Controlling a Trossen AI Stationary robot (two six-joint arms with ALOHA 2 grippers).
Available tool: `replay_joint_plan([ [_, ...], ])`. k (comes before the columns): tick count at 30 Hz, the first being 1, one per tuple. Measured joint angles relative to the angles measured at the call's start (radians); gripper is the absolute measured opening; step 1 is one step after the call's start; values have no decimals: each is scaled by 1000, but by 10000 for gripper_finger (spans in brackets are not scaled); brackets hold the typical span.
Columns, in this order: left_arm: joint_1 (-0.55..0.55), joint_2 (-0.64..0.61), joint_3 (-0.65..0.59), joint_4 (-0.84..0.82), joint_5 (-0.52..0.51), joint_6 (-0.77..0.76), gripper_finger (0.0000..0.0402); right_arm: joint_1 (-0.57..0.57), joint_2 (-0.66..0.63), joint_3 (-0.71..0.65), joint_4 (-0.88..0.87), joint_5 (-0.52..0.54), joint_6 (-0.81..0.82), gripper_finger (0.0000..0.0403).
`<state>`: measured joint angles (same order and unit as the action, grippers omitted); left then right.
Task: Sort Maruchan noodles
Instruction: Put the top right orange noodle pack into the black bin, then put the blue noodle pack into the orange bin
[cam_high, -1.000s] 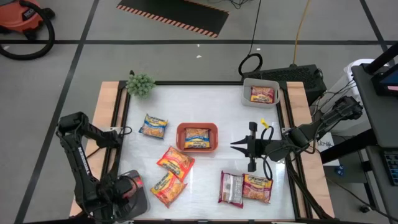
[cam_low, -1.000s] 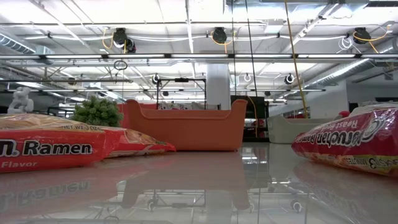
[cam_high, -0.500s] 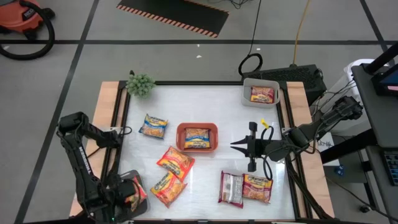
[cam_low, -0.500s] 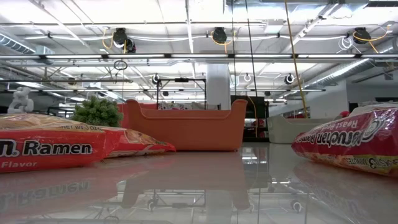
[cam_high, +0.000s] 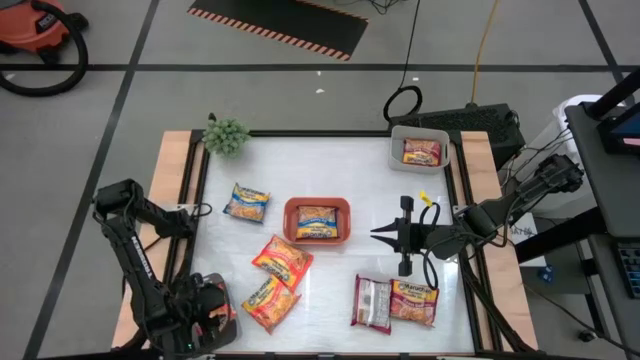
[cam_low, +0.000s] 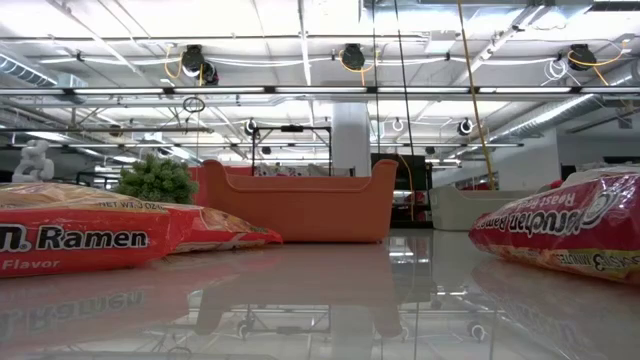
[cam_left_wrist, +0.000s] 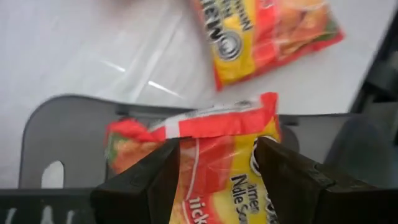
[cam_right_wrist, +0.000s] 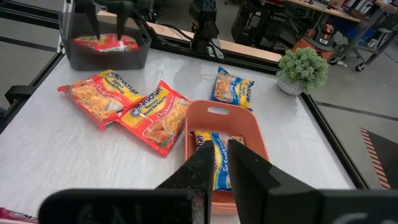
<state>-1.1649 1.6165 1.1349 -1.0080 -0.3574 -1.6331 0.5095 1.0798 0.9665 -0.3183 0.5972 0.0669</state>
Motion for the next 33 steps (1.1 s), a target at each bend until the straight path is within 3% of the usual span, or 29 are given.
replay_joint_plan([
  [12,-3,0,-114,229,62,29,117,0,0,0,0,0,0,38],
  [19,-3,-10,-127,247,103,26,106,0,0,0,0,0,0,38],
  [23,17,-58,-84,203,127,33,106,-1,0,0,3,1,0,38],
  [28,46,-104,-4,-6,142,67,106,-14,0,0,34,1,0,38],
  [33,108,-128,18,-186,38,98,106,-13,4,0,69,0,-3,38],
])
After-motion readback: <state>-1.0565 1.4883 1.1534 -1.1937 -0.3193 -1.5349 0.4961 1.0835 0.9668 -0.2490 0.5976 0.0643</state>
